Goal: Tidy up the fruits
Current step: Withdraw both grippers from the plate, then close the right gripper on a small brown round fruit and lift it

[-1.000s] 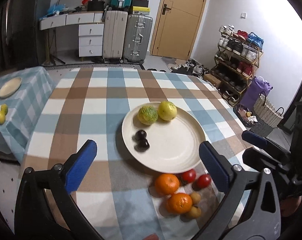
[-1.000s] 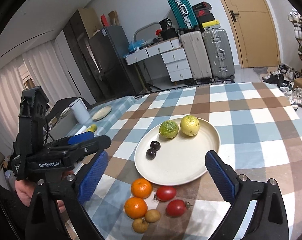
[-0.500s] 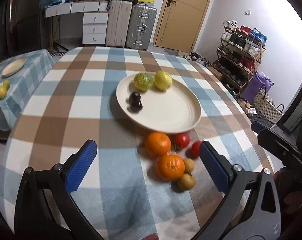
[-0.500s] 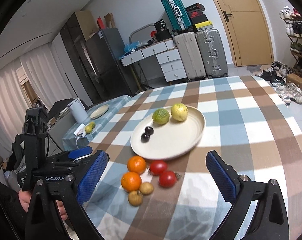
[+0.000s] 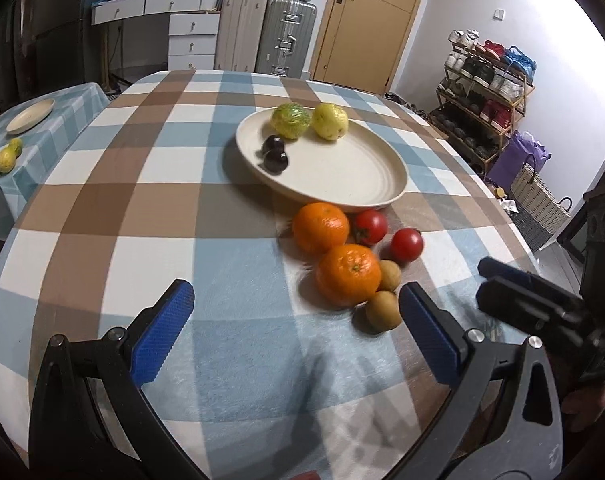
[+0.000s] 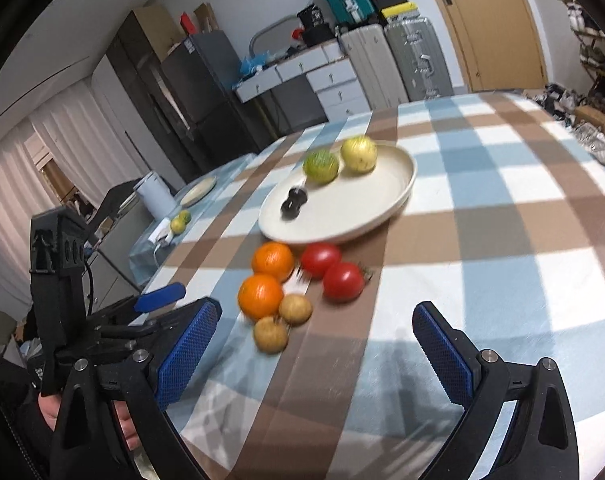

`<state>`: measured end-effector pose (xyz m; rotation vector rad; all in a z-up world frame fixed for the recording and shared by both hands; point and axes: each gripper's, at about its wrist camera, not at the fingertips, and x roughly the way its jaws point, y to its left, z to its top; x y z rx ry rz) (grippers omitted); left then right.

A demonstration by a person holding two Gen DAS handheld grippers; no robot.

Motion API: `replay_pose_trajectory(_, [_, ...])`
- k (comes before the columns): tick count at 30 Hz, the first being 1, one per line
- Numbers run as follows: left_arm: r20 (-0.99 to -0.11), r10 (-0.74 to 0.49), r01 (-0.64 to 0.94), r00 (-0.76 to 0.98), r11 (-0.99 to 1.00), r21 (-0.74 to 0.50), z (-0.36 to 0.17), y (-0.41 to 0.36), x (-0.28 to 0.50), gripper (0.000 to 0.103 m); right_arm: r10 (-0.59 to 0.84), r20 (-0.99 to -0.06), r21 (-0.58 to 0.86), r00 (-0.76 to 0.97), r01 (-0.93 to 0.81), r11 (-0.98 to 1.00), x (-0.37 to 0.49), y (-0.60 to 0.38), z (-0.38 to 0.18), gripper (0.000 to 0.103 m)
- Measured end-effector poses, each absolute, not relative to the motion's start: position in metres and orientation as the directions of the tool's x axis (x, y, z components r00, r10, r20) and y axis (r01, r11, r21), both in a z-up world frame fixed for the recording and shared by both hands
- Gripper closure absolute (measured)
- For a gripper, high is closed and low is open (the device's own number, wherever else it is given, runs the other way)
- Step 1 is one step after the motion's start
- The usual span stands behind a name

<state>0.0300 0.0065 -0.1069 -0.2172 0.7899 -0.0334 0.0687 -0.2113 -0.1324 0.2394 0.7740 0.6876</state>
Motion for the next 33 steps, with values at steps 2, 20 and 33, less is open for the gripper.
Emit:
replay_pose_trajectory(2, [-0.702, -0.100, -0.059, 0.705, 0.979, -0.198, -0.107, 0.011, 0.028, 0.001, 0.650, -0.578, 0.437, 0.493, -0.485, 0.757, 0.067, -0.205, -0.138, 0.002])
replay_pose_trajectory(20, [-0.698, -0.112, -0.071, 0.708, 0.971, -0.228, -0.107, 0.032, 0.026, 0.001, 0.614, -0.679, 0.348, 0.403, -0.560, 0.752, 0.061, -0.146, -0.156, 0.056])
replay_pose_trajectory(33, [-0.706, -0.119, -0.071, 0.698, 0.970, -0.234, -0.108, 0.032, 0.029, 0.001, 0.632, -0.664, 0.376, 0.398, -0.553, 0.743, 0.063, -0.151, -0.157, 0.077])
